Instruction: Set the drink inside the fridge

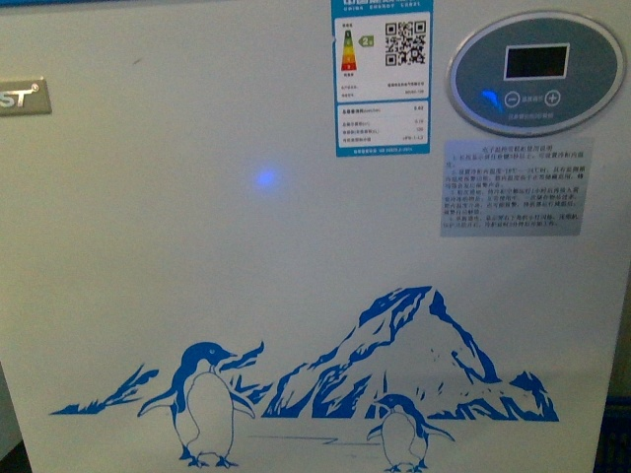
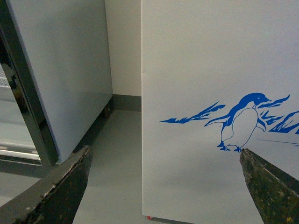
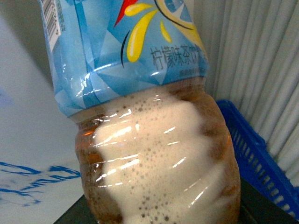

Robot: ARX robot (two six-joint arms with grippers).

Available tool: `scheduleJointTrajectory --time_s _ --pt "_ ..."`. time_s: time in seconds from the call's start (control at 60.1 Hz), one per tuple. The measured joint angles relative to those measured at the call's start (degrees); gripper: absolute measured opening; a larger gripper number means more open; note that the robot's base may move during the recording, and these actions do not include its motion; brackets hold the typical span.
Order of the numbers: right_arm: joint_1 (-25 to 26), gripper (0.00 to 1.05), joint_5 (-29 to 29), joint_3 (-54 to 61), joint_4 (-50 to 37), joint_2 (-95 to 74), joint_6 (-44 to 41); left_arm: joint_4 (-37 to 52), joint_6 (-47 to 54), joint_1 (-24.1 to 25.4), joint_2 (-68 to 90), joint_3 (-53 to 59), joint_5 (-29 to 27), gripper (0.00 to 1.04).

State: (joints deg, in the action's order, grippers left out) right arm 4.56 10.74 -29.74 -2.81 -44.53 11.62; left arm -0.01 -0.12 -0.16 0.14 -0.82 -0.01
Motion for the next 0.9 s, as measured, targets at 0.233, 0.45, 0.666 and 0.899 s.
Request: scheduleJointTrajectory --time_s 0.233,0.45,0.666,0.899 --pt "-9.68 0.43 9.40 -0.96 10.47 17.18 0.81 0.00 0.00 0.00 0.00 0.00 0.00 0.97" --pt "-10.62 0.43 11.78 -3.85 10.12 20.44 0.61 0.00 0.00 0.00 0.00 0.00 0.00 0.97" --pt "-5.38 0.43 4.55 -4.20 9.53 21.29 0.92 0.00 0.00 0.00 0.00 0.00 0.00 0.97" --pt "-2.16 0.43 0.50 -1.31 5.14 22.14 3.72 -0.02 0.00 0.00 0.00 0.00 0.00 0.97"
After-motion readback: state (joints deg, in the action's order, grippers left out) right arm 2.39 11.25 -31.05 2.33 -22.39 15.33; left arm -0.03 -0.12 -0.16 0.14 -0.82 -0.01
